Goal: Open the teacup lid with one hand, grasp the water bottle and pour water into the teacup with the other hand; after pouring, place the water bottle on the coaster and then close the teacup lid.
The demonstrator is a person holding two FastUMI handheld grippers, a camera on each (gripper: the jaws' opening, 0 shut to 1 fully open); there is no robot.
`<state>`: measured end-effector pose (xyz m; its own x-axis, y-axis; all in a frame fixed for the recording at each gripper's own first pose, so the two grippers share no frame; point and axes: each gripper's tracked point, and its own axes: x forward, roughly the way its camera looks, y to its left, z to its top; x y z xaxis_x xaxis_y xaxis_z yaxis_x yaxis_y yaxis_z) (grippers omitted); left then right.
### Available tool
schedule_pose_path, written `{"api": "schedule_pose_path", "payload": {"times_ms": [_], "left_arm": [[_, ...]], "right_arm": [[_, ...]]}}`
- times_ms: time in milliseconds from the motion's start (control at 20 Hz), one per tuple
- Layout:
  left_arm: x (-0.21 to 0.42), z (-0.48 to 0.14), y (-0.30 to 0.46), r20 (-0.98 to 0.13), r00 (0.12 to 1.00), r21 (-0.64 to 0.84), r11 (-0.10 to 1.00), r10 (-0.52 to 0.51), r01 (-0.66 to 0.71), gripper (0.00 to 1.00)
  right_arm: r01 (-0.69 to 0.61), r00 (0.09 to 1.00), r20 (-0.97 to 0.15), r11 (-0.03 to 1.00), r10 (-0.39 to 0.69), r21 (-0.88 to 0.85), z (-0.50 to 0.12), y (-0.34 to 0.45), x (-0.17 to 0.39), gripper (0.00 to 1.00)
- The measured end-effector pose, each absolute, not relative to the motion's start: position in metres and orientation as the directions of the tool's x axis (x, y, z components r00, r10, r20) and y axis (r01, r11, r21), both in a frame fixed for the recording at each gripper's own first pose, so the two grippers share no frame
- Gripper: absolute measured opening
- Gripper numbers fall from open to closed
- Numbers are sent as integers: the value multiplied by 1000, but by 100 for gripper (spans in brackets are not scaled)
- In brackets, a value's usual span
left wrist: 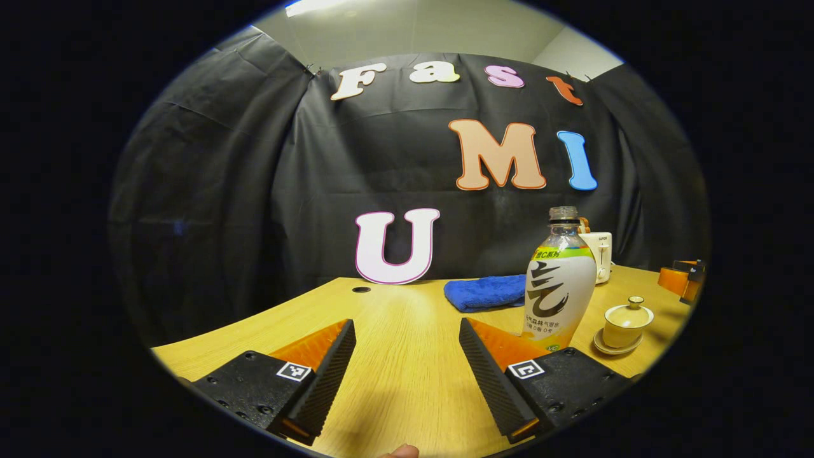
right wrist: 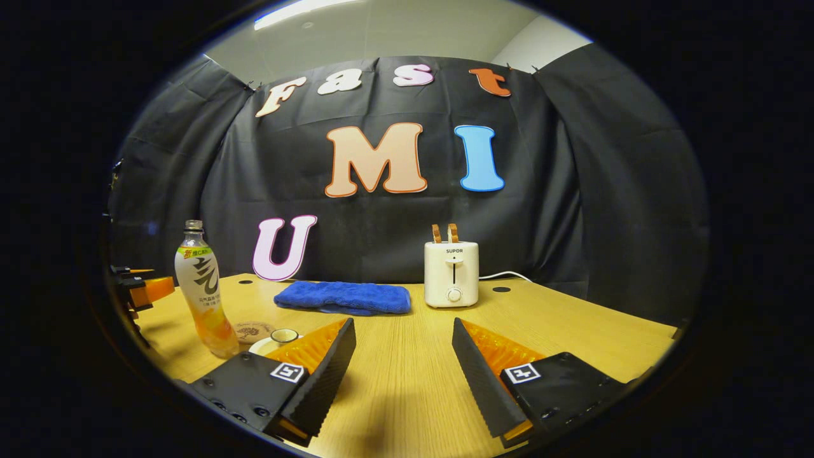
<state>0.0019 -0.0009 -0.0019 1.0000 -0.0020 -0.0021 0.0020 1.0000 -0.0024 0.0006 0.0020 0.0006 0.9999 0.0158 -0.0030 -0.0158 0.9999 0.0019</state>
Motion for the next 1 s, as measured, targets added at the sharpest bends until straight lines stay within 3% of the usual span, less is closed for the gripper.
{"api": "schedule_pose_path", "payload": {"times_ms": [600,1000], "left_arm": [[1,-2,0,-2,1000,-3,1000,0,0,96],[1,-2,2,-1,1000,0,1000,11,-11,95]], "right_arm": [[-22,1000,-2,1000,22,3,0,4,0,97],[-95,995,-2,994,95,59,2,21,2,97]]}}
